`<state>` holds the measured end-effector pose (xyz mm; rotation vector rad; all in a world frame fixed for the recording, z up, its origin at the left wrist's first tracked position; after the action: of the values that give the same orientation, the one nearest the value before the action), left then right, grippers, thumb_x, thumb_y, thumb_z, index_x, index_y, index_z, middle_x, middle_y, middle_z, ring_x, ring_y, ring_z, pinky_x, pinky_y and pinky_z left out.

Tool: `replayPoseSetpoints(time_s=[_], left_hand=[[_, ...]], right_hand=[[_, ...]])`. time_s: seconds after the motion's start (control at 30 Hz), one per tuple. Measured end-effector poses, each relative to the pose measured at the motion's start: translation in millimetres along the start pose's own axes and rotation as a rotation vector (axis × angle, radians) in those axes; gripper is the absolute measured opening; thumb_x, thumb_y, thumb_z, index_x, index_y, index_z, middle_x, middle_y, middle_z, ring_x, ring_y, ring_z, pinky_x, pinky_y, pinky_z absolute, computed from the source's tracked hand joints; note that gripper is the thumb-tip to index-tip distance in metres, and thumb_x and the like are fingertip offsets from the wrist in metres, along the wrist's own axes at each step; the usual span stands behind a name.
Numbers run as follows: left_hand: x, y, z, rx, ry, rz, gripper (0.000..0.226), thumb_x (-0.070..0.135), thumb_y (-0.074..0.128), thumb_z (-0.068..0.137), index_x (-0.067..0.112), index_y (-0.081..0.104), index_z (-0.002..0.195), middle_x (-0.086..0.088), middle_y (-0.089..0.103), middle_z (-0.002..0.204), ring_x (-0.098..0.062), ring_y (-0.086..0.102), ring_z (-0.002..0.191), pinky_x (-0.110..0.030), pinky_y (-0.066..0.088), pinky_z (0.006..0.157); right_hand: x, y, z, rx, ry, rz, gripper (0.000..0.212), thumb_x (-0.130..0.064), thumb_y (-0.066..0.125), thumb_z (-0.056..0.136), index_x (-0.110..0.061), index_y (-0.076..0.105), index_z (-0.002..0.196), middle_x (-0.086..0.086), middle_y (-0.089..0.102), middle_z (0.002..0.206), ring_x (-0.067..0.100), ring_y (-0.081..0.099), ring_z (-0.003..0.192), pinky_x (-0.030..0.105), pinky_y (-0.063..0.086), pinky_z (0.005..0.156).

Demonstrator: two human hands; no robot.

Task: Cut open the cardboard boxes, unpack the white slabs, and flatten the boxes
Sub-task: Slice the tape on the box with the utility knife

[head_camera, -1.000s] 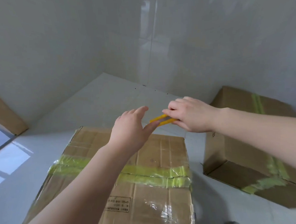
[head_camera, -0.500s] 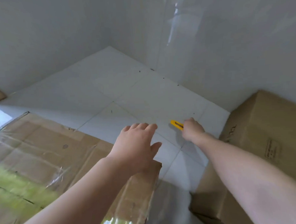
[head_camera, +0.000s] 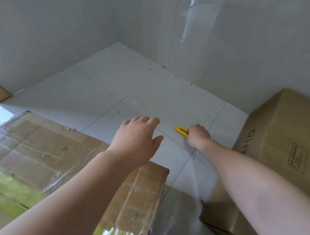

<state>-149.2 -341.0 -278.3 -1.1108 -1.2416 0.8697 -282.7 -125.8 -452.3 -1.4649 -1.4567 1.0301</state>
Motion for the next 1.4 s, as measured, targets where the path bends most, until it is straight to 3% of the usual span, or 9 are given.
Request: replayPoseSetpoints(time_s=[0.5, 0.67, 0.83, 0.97, 1.07, 1.17, 1.3, 1.4], left_hand=[[-13, -4, -6, 0.008, -0.03, 0.019, 0.048, 0.047, 0.042, 0.095, 0.026, 0.038, 0.138, 0.005, 0.052, 0.131, -0.019, 0.045, 0.122, -0.031, 0.031, 0.102], [-18, -15, -8, 0.012, -0.014, 0.024, 0.046, 0.046, 0.042, 0.095, 0.026, 0.04, 0.137, 0.004, 0.053, 0.128, -0.019, 0.046, 0.12, -0.032, 0.032, 0.1], [-52, -50, -33, 0.032, -0.03, 0.095, 0.04, 0.044, 0.042, 0.096, 0.025, 0.049, 0.13, 0.004, 0.053, 0.129, -0.02, 0.047, 0.12, -0.032, 0.033, 0.098], [-93, -76, -71, 0.041, -0.09, 0.16, 0.039, 0.044, 0.043, 0.095, 0.026, 0.052, 0.128, 0.004, 0.054, 0.129, -0.02, 0.049, 0.118, -0.033, 0.036, 0.095], [-127, -83, -106, 0.033, -0.207, 0.163, 0.039, 0.045, 0.045, 0.093, 0.026, 0.053, 0.127, 0.002, 0.053, 0.13, -0.021, 0.048, 0.119, -0.034, 0.038, 0.094], [-150, -79, -133, 0.024, -0.307, 0.095, 0.039, 0.044, 0.045, 0.094, 0.026, 0.053, 0.127, 0.002, 0.052, 0.131, -0.021, 0.047, 0.121, -0.036, 0.039, 0.094], [-158, -74, -144, 0.098, -0.281, 0.056, 0.038, 0.041, 0.044, 0.094, 0.026, 0.052, 0.128, 0.001, 0.053, 0.129, -0.022, 0.047, 0.119, -0.038, 0.039, 0.094], [-171, -73, -154, 0.117, -0.278, 0.102, 0.041, 0.045, 0.041, 0.095, 0.027, 0.049, 0.13, 0.001, 0.05, 0.132, -0.022, 0.044, 0.123, -0.039, 0.035, 0.097]], right_hand=[[7, 9, -5, -0.06, 0.049, 0.033, 0.028, -0.019, 0.051, 0.089, -0.01, 0.057, 0.115, 0.014, 0.053, 0.119, 0.032, 0.054, 0.11, 0.035, 0.045, 0.086], [-9, -20, -9, -0.057, 0.01, 0.062, 0.045, -0.04, 0.06, 0.087, -0.01, 0.055, 0.12, 0.016, 0.05, 0.124, 0.034, 0.053, 0.112, 0.035, 0.045, 0.087], [-103, -93, -45, 0.059, -0.33, 0.247, 0.043, -0.033, 0.06, 0.09, -0.007, 0.058, 0.125, 0.013, 0.06, 0.123, 0.03, 0.057, 0.111, 0.031, 0.045, 0.086], [-185, -132, -120, -0.071, -0.589, 0.401, 0.053, -0.049, 0.059, 0.089, -0.013, 0.055, 0.128, 0.006, 0.061, 0.119, 0.024, 0.058, 0.105, 0.032, 0.046, 0.087], [-229, -134, -176, -0.189, -0.713, 0.223, 0.088, -0.07, 0.057, 0.078, -0.022, 0.031, 0.146, 0.007, 0.044, 0.143, 0.027, 0.047, 0.126, 0.037, 0.041, 0.098], [-256, -117, -216, -0.159, -0.762, -0.099, 0.116, -0.09, 0.05, 0.058, -0.032, 0.008, 0.15, 0.011, 0.02, 0.154, 0.036, 0.032, 0.136, 0.048, 0.035, 0.106], [-266, -100, -227, -0.153, -0.707, -0.221, 0.128, -0.1, 0.039, 0.042, -0.042, -0.008, 0.146, 0.009, -0.018, 0.158, 0.043, 0.005, 0.144, 0.061, 0.015, 0.112], [-264, -93, -224, -0.201, -0.621, -0.244, 0.132, -0.101, 0.039, 0.04, -0.044, -0.021, 0.143, 0.008, -0.029, 0.155, 0.042, -0.006, 0.144, 0.063, 0.008, 0.113]])
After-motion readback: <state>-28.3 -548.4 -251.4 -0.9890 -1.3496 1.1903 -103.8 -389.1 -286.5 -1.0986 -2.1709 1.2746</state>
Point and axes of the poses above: each hand's wrist, its own z-axis towards the middle knuckle, its own y-axis out of the palm, x = y × z, the point moved 1 cm from there along z, towards the middle knuckle
